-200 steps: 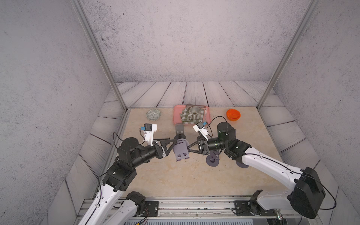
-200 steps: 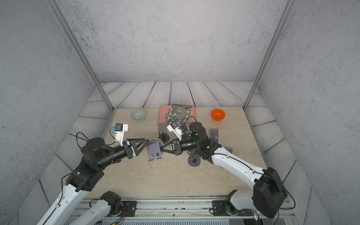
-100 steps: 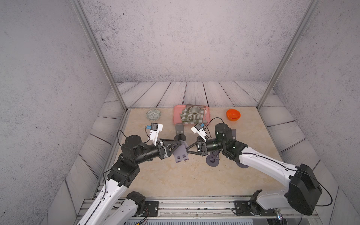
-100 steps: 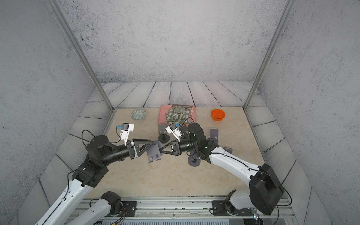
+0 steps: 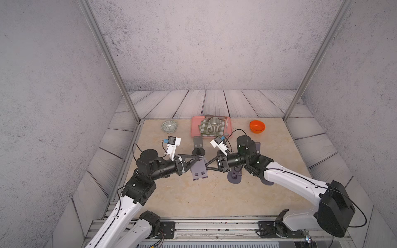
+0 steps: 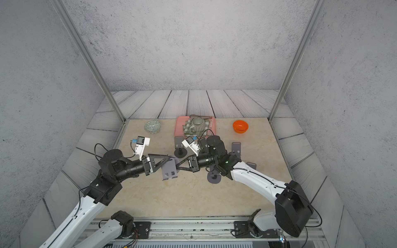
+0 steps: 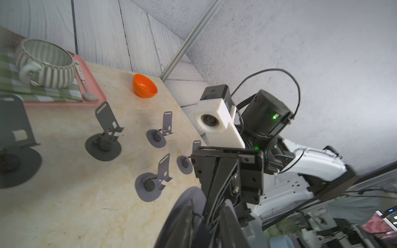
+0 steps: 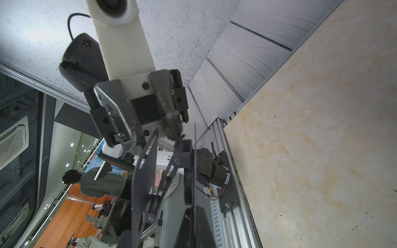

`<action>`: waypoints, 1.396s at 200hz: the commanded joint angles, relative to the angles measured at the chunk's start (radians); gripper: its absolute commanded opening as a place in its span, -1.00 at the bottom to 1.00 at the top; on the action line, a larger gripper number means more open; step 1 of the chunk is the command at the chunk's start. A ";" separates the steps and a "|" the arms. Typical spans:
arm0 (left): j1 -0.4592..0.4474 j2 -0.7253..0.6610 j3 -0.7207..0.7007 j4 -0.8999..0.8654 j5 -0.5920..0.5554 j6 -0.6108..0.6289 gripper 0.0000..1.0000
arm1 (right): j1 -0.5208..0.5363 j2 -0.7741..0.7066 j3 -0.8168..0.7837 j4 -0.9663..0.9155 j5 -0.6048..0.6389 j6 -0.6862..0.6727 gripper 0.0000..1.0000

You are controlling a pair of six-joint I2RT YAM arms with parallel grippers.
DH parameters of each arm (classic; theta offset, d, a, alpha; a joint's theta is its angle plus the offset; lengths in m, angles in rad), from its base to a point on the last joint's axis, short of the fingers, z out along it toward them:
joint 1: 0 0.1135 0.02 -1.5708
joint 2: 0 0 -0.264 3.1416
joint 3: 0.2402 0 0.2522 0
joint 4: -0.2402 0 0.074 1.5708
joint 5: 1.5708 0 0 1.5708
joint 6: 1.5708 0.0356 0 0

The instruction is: Open the phone stand

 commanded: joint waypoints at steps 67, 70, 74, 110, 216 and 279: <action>-0.001 -0.024 0.089 -0.034 0.030 0.083 -1.00 | 0.007 0.060 0.044 -0.016 -0.009 0.023 -1.00; -0.001 -0.021 0.102 -0.036 0.030 0.090 -1.00 | 0.006 0.066 0.041 -0.012 -0.009 0.029 -1.00; 0.001 -0.016 0.120 -0.041 0.027 0.100 -1.00 | 0.004 0.073 0.035 -0.005 -0.010 0.041 -1.00; 0.007 0.053 0.282 -0.034 -0.021 0.170 -1.00 | 0.006 0.149 -0.018 0.029 -0.014 0.122 -1.00; 0.057 0.192 0.580 -0.085 -0.151 0.401 -1.00 | 0.011 0.256 -0.137 0.048 -0.041 0.188 -1.00; 0.111 0.211 0.624 -0.082 -0.217 0.462 -1.00 | 0.022 0.274 -0.191 0.050 -0.043 0.188 -1.00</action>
